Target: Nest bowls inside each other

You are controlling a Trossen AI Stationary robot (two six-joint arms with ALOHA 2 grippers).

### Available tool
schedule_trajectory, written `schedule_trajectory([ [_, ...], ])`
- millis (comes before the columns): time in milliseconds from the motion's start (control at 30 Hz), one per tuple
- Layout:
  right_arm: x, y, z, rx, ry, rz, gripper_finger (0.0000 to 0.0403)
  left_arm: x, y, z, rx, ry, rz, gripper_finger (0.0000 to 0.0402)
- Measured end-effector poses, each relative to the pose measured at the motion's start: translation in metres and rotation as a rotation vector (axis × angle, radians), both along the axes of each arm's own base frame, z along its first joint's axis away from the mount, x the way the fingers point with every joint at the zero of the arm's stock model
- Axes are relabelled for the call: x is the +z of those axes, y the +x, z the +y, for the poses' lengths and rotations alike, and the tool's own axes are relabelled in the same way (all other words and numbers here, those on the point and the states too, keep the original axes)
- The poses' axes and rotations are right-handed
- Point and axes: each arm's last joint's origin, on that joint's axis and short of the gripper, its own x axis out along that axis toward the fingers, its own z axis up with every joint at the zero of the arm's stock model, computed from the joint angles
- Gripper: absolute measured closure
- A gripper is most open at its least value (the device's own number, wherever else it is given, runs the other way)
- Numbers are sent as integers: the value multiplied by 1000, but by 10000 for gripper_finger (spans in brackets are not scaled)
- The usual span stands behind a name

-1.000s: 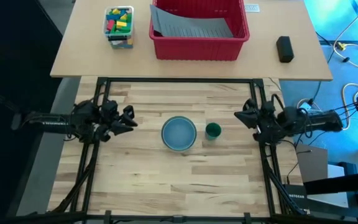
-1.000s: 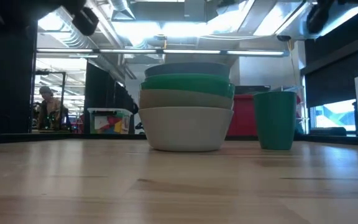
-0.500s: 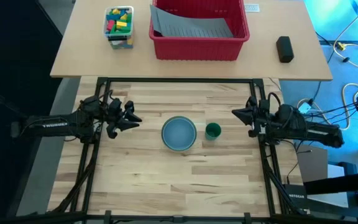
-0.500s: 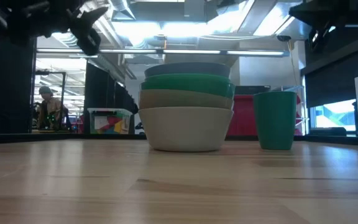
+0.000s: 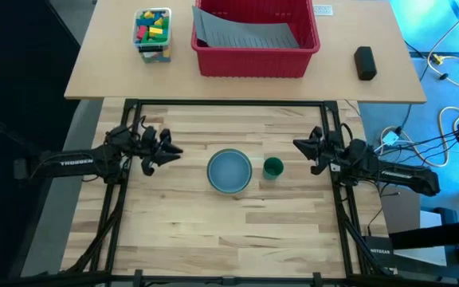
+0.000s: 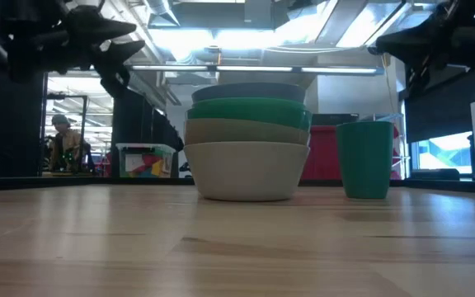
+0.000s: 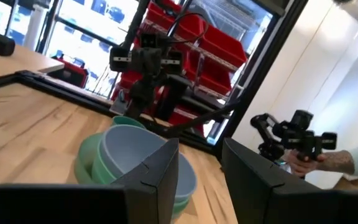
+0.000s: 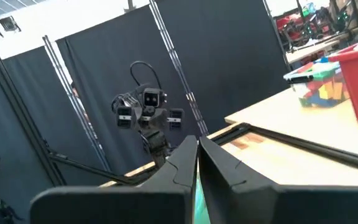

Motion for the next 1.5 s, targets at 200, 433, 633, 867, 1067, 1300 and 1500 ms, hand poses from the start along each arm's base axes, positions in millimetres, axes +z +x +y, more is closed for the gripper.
schedule_trajectory([
  [200, -3, 0, -1, -25, 10, 28, 403, -9, -9, -3, 5, -38, 29, 296],
  [433, -6, 1, -2, -54, 21, 60, 403, -21, -19, -6, 12, -82, 63, 297],
  [633, -7, 1, -3, -79, 27, 73, 403, -29, -28, -9, 17, -101, 99, 306],
  [867, -12, 1, -2, -67, 26, 122, 403, -29, -42, -16, 18, -107, 86, 321],
  [1067, -14, 2, -1, -30, -8, 156, 403, -30, -49, -18, 38, -94, 115, 322],
  [1300, -17, 2, 0, 4, -111, 208, 403, -31, -52, -19, 64, -41, 206, 323],
  [1500, -20, 2, 1, 36, -199, 248, 403, -32, -55, -20, 79, 8, 287, 324],
])
